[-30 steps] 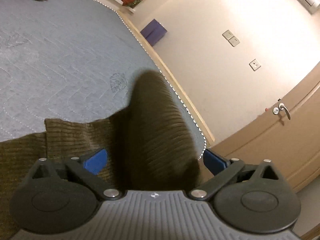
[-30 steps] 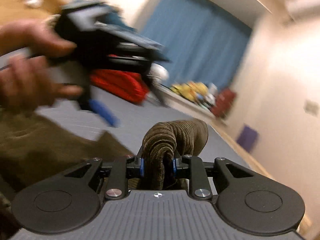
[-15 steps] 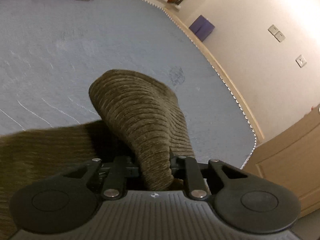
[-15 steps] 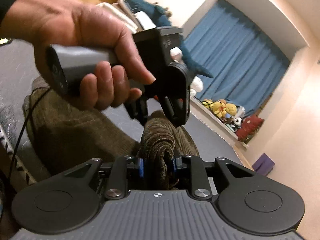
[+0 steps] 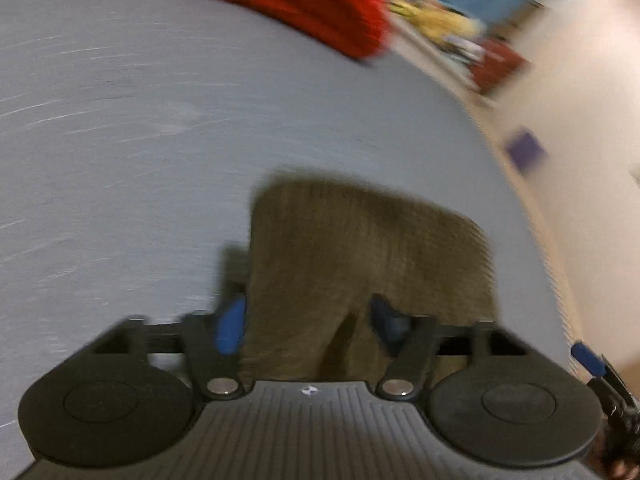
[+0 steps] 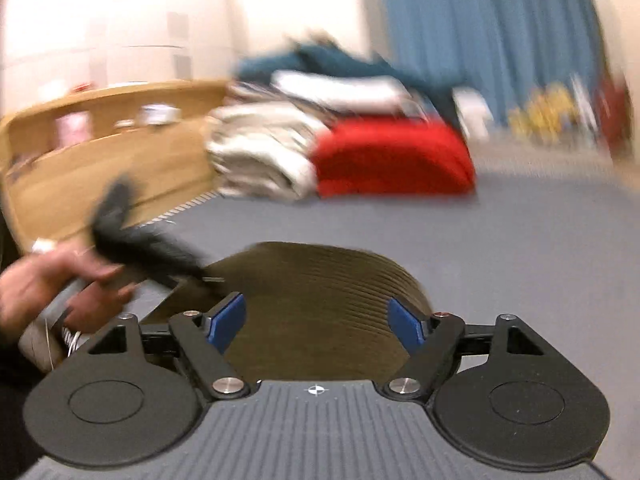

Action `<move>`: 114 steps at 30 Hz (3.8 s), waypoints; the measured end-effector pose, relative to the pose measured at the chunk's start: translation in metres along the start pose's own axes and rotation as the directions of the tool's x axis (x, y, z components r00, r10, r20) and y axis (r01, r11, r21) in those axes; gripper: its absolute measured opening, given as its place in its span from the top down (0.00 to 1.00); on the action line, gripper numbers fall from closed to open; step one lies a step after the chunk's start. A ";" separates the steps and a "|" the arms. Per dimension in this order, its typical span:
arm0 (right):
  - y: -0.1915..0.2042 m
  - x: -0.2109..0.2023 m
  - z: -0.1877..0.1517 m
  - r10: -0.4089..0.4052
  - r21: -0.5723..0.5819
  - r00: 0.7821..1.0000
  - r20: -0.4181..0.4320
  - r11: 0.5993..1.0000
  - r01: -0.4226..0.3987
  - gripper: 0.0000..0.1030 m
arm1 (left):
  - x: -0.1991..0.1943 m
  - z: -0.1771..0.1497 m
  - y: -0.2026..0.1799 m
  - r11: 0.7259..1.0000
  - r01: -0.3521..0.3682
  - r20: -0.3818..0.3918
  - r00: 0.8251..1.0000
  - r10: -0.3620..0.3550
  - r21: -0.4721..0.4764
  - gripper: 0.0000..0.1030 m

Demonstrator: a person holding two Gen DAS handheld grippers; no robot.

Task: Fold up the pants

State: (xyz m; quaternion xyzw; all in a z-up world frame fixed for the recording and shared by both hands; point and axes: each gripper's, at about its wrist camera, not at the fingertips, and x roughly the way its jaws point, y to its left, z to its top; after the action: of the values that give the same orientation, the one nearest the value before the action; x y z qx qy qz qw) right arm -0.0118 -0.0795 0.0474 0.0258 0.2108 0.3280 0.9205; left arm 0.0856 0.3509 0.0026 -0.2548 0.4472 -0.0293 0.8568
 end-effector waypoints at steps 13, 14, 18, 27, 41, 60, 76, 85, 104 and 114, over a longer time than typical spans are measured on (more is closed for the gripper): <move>-0.091 0.158 -0.043 0.225 0.560 0.892 -0.391 0.828 0.036 0.09 | 0.076 -0.009 0.028 0.995 0.090 -0.251 0.963 -0.099 -0.049 0.01; -0.092 0.164 -0.050 0.228 0.562 0.889 -0.397 0.827 0.039 0.10 | 0.077 -0.014 0.025 0.995 0.095 -0.245 0.964 -0.099 -0.028 0.01; -0.087 0.170 -0.050 0.224 0.529 0.889 -0.399 0.849 0.023 0.24 | 0.084 -0.009 0.017 0.994 0.109 -0.232 0.967 -0.107 -0.004 0.17; -0.091 0.142 -0.030 0.246 0.486 0.898 -0.365 0.873 -0.042 0.60 | 0.074 -0.006 -0.032 0.983 0.078 -0.158 0.986 -0.051 0.169 0.44; -0.190 0.078 0.033 0.068 0.373 0.983 -0.173 0.928 0.002 0.60 | 0.136 0.019 -0.159 0.918 0.290 -0.014 0.955 -0.298 0.271 0.47; -0.223 0.092 0.016 -0.129 0.063 0.943 -0.306 0.986 0.156 0.57 | 0.179 -0.042 -0.227 0.705 0.029 -0.066 0.998 0.025 0.709 0.54; -0.235 0.075 -0.009 -0.185 0.270 0.927 -0.326 0.922 0.279 0.07 | 0.151 -0.022 -0.187 0.907 -0.015 -0.013 1.000 0.023 0.420 0.14; -0.251 0.082 -0.041 -0.124 0.469 0.924 -0.361 0.833 0.295 0.43 | 0.172 -0.038 -0.187 0.966 0.122 -0.167 0.982 -0.085 0.227 0.42; -0.241 0.068 -0.045 -0.282 0.349 0.836 -0.470 0.811 0.470 0.42 | 0.153 -0.096 -0.252 0.742 -0.156 0.013 0.981 0.194 0.652 0.27; -0.186 -0.005 0.010 -0.499 0.290 0.822 -0.275 0.772 0.566 0.22 | 0.058 -0.101 -0.298 0.729 -0.366 0.295 0.927 0.232 0.578 0.01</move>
State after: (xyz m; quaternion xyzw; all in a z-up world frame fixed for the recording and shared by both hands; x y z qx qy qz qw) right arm 0.0996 -0.2275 0.0240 0.1021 0.3490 0.0097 0.9315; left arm 0.0941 0.0347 0.0493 0.1172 0.3578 -0.0103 0.9264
